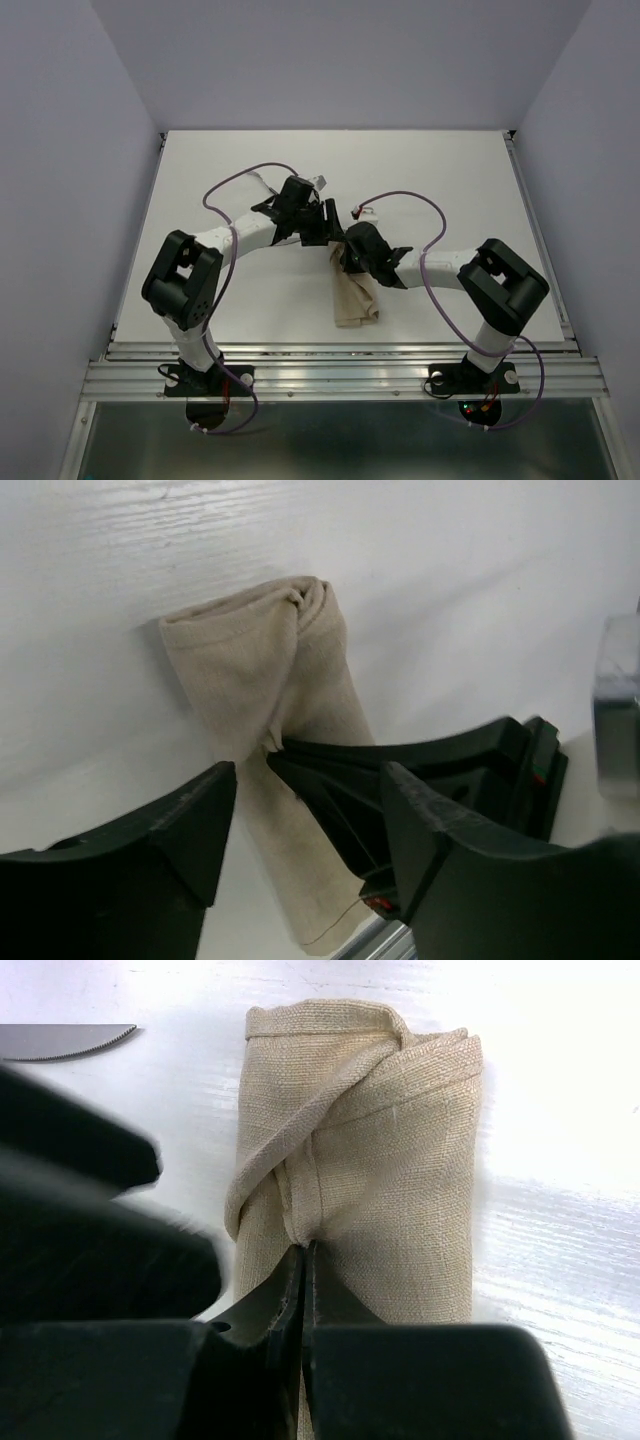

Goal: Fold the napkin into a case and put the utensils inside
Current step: Stuff the 2/3 rectangle-folded napkin at the center of the board.

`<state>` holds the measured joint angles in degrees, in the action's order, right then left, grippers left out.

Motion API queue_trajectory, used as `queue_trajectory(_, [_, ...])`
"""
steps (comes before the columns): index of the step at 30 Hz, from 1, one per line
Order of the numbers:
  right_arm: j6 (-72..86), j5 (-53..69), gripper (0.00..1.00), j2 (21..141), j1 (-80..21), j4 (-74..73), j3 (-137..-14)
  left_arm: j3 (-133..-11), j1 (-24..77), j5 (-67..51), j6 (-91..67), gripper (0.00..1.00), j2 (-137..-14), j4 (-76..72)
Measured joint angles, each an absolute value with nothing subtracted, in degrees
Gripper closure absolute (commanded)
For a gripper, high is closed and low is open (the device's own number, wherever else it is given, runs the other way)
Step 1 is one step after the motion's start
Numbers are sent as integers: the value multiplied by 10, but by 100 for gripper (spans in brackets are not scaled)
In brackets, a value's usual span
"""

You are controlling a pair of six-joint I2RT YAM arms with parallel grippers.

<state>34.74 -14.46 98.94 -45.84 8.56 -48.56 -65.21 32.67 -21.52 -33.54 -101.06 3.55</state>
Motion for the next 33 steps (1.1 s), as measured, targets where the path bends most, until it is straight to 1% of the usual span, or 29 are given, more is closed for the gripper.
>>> queue_trajectory(1, [348,-143,99,989,-458,86,-486,-643,329,-216,-335,41,-995,38])
queue_trajectory(2, [348,-143,99,989,-458,86,-486,-634,333,-214,-334,48,-980,38])
queue_trajectory(4, [348,-143,99,989,-458,86,-486,-610,335,-216,-336,53,-954,28])
queue_trajectory(8, [347,-143,99,989,-458,86,-486,-555,341,-224,-346,53,-922,6])
queue_trajectory(15, [348,-143,99,989,-458,86,-486,-477,348,-223,-373,53,-920,-19])
queue_trajectory(20, [347,-143,99,989,-458,86,-486,-463,356,-225,-390,53,-925,-42])
queue_trajectory(22, [348,-142,99,989,-458,86,-486,-463,367,-225,-396,55,-935,-59])
queue_trajectory(25, [348,-142,99,989,-458,86,-486,-463,380,-226,-403,65,-954,-75])
queue_trajectory(26, [347,-142,99,989,-458,86,-486,-463,384,-226,-406,72,-962,-79])
queue_trajectory(29, [348,-142,99,989,-458,85,-486,-464,390,-228,-413,81,-982,-89])
queue_trajectory(33, [347,-142,99,989,-458,85,-486,-465,391,-231,-419,82,-990,-98])
